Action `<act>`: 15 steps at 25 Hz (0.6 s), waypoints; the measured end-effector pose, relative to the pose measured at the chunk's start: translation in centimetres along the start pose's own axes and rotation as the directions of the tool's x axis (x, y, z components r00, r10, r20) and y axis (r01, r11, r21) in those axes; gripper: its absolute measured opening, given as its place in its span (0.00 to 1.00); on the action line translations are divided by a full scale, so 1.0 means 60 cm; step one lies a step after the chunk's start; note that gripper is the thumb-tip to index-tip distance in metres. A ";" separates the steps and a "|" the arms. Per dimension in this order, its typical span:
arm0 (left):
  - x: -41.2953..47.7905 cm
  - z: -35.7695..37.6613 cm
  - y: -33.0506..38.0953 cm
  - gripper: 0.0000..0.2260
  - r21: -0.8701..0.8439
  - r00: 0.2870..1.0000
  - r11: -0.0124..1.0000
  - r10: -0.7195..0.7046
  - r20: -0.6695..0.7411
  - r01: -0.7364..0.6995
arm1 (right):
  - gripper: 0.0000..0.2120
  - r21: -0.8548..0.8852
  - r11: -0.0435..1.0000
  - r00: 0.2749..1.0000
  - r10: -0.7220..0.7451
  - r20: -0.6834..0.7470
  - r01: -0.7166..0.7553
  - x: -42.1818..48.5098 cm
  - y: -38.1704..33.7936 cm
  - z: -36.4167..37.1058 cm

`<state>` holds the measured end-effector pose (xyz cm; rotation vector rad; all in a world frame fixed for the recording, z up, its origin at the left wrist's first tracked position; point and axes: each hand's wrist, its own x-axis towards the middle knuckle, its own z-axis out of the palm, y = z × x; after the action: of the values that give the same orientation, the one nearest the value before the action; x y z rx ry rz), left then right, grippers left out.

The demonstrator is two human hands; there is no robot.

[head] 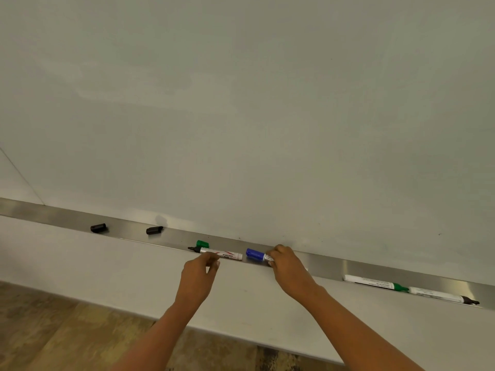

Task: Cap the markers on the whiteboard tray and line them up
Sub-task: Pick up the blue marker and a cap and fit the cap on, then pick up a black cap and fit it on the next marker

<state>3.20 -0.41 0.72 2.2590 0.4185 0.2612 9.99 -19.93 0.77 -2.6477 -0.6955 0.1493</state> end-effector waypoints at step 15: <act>0.108 -0.098 -0.057 0.08 0.064 0.987 0.996 -0.053 -0.152 0.064 | 0.14 0.023 0.995 0.990 -0.098 -0.103 0.101 0.032 -0.026 0.020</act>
<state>6.59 8.21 2.34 2.2984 0.5803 0.3937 10.73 -17.30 0.29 -2.5670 -0.7832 -0.0038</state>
